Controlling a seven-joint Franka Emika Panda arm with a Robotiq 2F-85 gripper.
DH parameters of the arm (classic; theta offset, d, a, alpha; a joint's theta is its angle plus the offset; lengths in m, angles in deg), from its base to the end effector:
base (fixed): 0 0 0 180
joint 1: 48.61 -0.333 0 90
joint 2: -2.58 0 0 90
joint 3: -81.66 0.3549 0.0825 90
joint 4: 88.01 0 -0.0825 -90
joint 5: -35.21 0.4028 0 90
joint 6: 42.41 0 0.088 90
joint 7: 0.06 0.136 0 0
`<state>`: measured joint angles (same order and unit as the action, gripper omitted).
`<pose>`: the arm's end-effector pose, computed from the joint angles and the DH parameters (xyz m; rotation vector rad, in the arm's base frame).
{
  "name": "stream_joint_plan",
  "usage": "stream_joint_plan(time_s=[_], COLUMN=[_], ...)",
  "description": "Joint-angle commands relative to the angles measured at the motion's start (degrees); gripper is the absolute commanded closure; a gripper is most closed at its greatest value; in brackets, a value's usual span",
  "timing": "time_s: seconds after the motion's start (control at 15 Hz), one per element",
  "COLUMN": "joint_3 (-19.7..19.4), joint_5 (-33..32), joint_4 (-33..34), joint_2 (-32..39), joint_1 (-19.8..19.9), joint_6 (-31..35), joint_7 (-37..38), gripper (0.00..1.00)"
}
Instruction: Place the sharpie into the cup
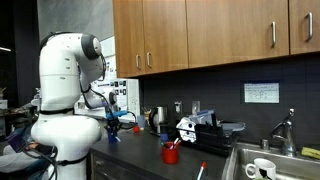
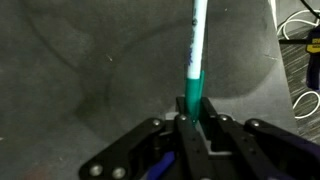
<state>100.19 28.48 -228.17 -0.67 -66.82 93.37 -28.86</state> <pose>0.3897 0.2855 0.3153 2.4854 1.7526 -0.0251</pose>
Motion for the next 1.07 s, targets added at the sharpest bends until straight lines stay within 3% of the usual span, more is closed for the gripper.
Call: stream_joint_plan(time_s=[0.0,0.27,0.47,1.0], joint_3=[0.1,-0.5,-1.5,-6.7], joint_5=[-0.1,1.3,5.2,31.0], joint_4=[0.7,2.4,3.1,4.8], joint_2=[-6.3,-10.0,-11.7,-11.6], joint_1=[-1.6,-3.9,-6.1,-12.5], joint_6=[-5.8,-8.5,-6.2,0.9], joint_7=[-2.0,-6.1,-12.9,-43.1], gripper=[0.96,0.96,0.96,0.96])
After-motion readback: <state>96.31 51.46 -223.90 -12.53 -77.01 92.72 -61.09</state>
